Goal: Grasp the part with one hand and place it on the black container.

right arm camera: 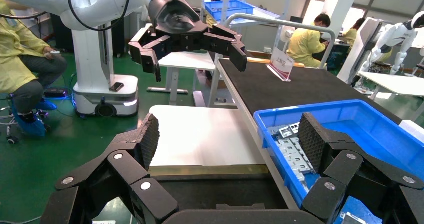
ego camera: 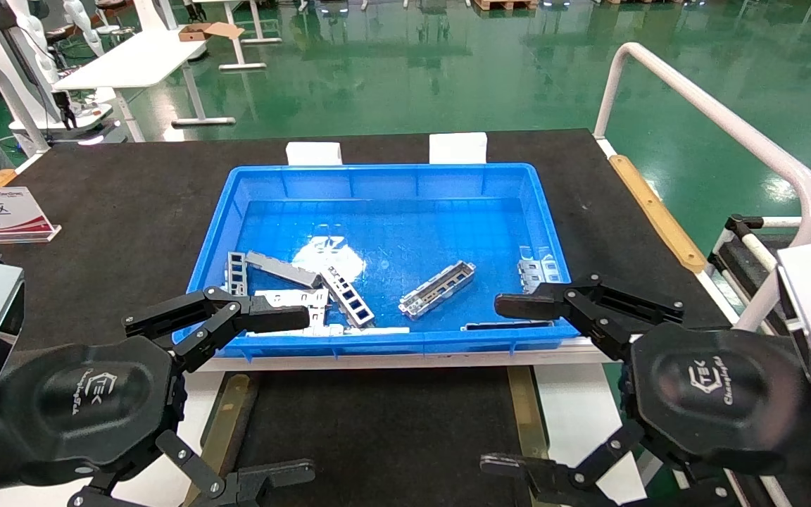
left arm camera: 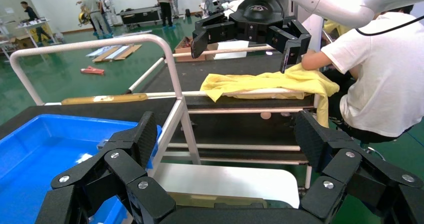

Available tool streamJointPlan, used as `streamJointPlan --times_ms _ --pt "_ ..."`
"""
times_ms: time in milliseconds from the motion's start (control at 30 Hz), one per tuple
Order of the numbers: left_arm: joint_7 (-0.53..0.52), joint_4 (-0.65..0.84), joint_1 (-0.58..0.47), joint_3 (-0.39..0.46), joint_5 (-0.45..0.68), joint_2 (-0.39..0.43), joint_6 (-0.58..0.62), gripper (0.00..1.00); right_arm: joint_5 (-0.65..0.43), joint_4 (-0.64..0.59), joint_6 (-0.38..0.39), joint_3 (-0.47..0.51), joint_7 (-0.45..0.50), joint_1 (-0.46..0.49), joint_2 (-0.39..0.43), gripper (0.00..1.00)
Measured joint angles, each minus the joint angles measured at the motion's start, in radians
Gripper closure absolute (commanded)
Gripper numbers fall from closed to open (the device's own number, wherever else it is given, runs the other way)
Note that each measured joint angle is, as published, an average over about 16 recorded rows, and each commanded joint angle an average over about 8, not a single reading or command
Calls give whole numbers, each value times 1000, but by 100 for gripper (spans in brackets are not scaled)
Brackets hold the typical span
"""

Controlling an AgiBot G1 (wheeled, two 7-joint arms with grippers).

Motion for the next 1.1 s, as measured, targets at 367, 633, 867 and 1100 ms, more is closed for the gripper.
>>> streamJointPlan --times_ms 367,633,867,1100 --pt "1 0 0 0 0 1 -1 0 0 0 0 0 0 0 0 0" --pt "12 0 1 2 16 9 -18 0 0 -1 0 -1 0 0 0 0" --pt "34 -4 -3 15 68 37 -69 0 1 -1 0 -1 -1 1 0 0" --pt "52 9 -28 47 157 98 -149 0 1 -1 0 -2 -1 1 0 0"
